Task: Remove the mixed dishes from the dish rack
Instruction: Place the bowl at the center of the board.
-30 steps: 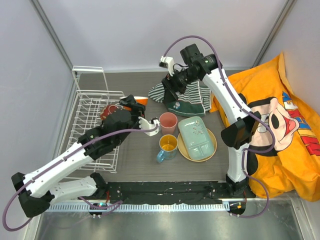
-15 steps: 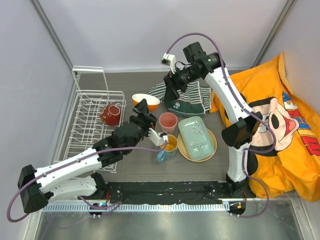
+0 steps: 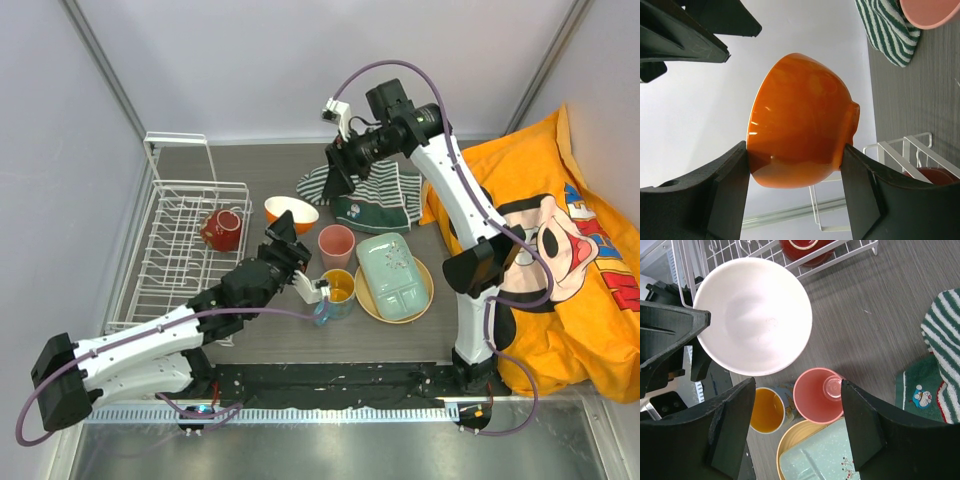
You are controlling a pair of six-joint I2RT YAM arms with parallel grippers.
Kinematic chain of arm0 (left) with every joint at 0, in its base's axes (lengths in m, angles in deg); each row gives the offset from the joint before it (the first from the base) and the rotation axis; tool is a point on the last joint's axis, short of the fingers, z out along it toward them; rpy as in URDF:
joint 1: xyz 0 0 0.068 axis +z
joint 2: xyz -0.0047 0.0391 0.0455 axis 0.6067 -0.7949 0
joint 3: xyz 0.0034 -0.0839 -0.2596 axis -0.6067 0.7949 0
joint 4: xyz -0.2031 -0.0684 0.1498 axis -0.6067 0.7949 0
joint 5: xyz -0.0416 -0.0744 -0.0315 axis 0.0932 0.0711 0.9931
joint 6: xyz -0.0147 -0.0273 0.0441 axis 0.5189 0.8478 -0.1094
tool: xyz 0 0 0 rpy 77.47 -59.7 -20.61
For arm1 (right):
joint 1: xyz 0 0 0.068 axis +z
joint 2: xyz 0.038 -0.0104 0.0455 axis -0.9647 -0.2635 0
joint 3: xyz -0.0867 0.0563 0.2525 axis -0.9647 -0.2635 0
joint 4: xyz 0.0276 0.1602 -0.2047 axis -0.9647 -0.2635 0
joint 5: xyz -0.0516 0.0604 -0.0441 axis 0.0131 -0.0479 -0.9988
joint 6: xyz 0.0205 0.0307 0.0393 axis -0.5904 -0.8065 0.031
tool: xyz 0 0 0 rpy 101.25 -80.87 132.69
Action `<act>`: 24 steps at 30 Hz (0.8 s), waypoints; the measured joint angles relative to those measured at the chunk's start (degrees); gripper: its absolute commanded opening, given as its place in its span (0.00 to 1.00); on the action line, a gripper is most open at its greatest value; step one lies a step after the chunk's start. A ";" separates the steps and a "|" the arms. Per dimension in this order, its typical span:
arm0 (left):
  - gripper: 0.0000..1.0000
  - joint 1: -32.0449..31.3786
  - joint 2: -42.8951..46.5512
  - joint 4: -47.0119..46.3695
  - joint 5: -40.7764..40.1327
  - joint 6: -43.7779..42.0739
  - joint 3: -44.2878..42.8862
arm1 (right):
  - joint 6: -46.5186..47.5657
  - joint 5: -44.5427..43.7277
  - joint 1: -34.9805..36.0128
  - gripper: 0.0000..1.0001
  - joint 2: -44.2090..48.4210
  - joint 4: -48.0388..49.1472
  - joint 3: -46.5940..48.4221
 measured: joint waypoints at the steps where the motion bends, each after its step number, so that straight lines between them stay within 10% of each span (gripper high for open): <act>1: 0.00 0.00 0.35 -0.63 0.15 -0.42 0.50 | -0.37 0.07 0.17 0.74 -0.02 0.31 0.15; 24: 0.00 0.00 3.72 -7.52 4.17 -7.76 5.25 | -3.23 0.00 4.61 0.74 -4.28 1.64 0.11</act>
